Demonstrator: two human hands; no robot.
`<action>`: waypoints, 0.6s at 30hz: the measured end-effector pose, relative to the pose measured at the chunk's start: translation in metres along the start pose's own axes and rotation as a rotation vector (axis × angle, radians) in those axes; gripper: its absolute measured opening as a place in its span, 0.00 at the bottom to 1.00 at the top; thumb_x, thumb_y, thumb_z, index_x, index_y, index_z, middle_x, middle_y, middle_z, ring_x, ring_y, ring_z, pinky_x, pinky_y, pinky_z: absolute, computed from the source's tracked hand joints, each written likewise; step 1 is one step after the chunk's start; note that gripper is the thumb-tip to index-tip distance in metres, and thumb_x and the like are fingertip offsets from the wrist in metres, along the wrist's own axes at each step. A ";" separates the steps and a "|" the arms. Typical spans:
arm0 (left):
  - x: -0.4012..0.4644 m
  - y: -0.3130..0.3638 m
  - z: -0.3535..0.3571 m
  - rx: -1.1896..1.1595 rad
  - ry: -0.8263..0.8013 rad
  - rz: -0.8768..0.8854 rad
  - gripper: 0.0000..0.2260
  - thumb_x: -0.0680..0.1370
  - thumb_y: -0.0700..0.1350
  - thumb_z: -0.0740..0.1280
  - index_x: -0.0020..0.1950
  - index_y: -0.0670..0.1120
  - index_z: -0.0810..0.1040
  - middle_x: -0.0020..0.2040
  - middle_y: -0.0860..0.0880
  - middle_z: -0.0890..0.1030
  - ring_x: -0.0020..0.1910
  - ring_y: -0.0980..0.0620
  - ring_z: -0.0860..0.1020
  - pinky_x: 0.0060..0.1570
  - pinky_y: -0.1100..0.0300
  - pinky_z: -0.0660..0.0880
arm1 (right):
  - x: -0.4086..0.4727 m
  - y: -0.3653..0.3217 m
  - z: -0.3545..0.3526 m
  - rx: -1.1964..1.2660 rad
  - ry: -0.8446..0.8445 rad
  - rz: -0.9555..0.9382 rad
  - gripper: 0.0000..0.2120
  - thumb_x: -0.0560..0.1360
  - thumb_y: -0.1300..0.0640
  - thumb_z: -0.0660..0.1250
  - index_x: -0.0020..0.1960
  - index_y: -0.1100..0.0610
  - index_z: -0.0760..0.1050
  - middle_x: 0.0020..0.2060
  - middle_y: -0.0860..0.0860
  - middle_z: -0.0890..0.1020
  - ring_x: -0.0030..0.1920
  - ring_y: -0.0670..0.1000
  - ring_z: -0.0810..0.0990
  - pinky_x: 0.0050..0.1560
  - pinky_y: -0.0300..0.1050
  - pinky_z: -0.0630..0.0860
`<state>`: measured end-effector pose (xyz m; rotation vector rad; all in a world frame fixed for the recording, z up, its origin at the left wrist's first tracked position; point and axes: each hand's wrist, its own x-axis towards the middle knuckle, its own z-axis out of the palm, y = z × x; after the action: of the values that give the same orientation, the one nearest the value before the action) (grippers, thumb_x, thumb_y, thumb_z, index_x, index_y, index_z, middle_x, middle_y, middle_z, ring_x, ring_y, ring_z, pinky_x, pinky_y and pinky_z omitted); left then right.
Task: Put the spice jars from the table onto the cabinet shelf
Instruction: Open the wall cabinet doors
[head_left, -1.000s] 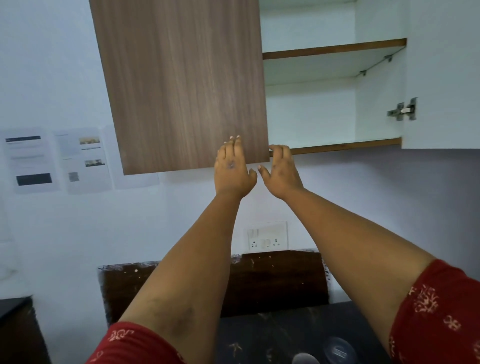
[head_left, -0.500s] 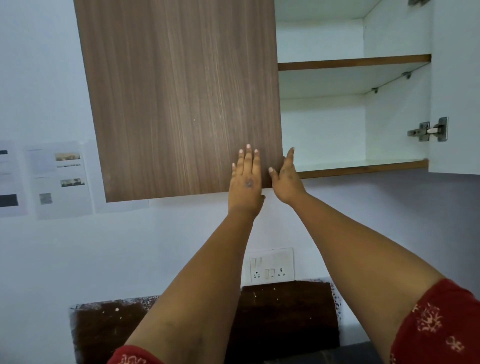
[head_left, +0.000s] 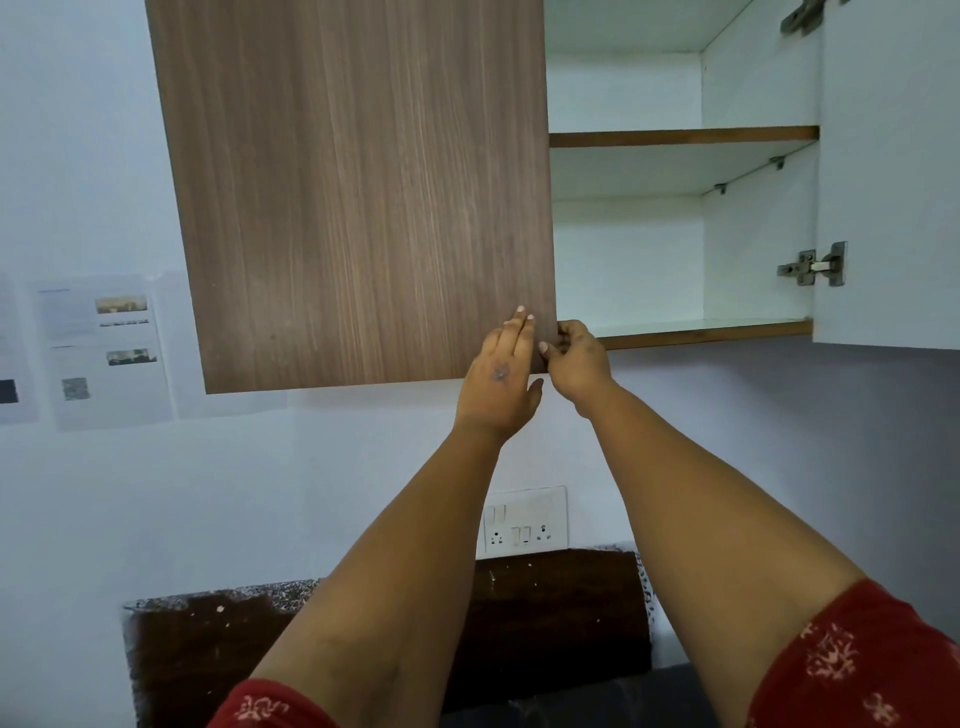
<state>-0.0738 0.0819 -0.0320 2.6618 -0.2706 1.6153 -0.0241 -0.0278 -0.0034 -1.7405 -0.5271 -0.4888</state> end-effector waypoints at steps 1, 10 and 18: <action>-0.003 0.005 -0.006 -0.001 0.007 -0.008 0.30 0.76 0.42 0.69 0.75 0.38 0.64 0.75 0.41 0.66 0.70 0.43 0.69 0.64 0.52 0.72 | -0.007 -0.004 -0.003 0.007 -0.002 0.004 0.15 0.80 0.60 0.64 0.65 0.60 0.71 0.58 0.54 0.79 0.55 0.53 0.78 0.53 0.42 0.75; -0.034 0.034 -0.060 -0.110 0.072 -0.184 0.21 0.81 0.39 0.58 0.75 0.39 0.65 0.74 0.42 0.67 0.72 0.45 0.65 0.67 0.56 0.67 | -0.067 -0.040 -0.018 0.001 -0.001 -0.002 0.12 0.78 0.60 0.67 0.60 0.60 0.72 0.54 0.54 0.79 0.51 0.52 0.78 0.52 0.43 0.76; -0.075 0.090 -0.161 -0.219 0.169 -0.381 0.17 0.82 0.42 0.59 0.70 0.41 0.71 0.66 0.44 0.73 0.64 0.46 0.72 0.61 0.58 0.69 | -0.168 -0.108 -0.048 0.050 -0.040 -0.019 0.13 0.76 0.59 0.69 0.58 0.59 0.71 0.53 0.54 0.77 0.48 0.52 0.77 0.44 0.41 0.73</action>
<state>-0.2634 0.0203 -0.0295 2.2316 0.0589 1.5698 -0.2255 -0.0678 -0.0050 -1.7022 -0.5798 -0.4514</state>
